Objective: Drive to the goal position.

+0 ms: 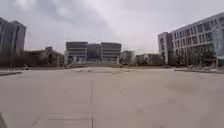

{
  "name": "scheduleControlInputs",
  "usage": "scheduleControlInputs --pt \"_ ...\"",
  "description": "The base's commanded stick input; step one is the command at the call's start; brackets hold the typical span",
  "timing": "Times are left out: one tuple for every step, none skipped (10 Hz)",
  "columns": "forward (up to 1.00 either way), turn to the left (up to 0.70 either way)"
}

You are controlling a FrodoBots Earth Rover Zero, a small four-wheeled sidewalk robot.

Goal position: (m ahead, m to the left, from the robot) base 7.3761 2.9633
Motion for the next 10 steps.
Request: scheduleControlInputs --pt "0.04 0.00" --pt "0.01 0.00" --pt "0.01 0.00" --pt "0.04 0.00" --pt "0.01 0.00" --pt "0.01 0.00" --pt "0.04 0.00" --pt "0.04 0.00" --pt "0.04 0.00" --pt "0.04 0.00"
